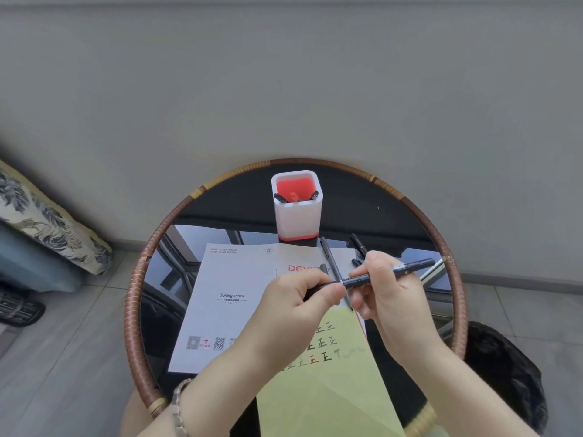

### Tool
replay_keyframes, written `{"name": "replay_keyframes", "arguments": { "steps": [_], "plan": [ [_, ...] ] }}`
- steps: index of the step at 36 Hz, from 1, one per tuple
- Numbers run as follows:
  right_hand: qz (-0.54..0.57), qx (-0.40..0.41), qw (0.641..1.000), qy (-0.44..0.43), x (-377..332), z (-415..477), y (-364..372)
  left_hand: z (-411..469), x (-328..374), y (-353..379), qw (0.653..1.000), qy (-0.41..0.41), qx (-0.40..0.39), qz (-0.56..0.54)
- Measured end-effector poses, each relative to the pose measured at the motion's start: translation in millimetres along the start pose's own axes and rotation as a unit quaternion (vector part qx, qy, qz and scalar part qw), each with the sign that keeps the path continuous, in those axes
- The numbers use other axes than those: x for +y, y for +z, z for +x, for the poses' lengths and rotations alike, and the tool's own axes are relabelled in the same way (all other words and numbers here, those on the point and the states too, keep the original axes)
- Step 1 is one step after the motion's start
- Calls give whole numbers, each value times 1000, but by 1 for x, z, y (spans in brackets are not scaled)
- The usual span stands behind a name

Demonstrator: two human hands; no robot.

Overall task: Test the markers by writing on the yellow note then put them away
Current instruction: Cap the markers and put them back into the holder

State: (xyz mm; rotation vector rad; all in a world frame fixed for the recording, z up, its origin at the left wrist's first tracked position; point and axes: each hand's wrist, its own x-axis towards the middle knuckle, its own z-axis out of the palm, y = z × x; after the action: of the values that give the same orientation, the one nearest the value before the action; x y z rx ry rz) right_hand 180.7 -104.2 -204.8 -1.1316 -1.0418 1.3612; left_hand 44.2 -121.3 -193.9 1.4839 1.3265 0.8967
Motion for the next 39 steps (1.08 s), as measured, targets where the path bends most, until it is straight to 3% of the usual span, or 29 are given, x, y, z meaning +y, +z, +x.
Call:
{"name": "replay_keyframes", "arguments": {
  "steps": [6,9,15,17,20,25,28,34,39],
  "plan": [
    [-60,-44,997,-26,-1,3,-1,8,4,-7,958,-166,-96,-214],
    [-134,-56,989,8,0,11,0,15,-7,-9,968,-164,-106,-156],
    [-175,-26,981,82,6,28,-4,34,-36,-8,990,-141,-24,12],
    [-160,-14,986,55,-1,34,-6,39,-45,-12,988,-147,9,43],
    [-146,35,986,-69,-18,45,-11,43,-52,-21,985,-159,45,57],
    [-255,33,937,-234,-41,78,-2,40,-58,-27,982,-149,47,108],
    [-314,20,916,-248,-41,104,15,37,-57,-28,983,-145,46,104],
    [-448,-24,878,-168,-13,137,30,30,-56,-26,981,-150,45,112],
    [-428,1,890,-156,-10,123,18,28,-58,-24,982,-148,37,114]
  ]
}}
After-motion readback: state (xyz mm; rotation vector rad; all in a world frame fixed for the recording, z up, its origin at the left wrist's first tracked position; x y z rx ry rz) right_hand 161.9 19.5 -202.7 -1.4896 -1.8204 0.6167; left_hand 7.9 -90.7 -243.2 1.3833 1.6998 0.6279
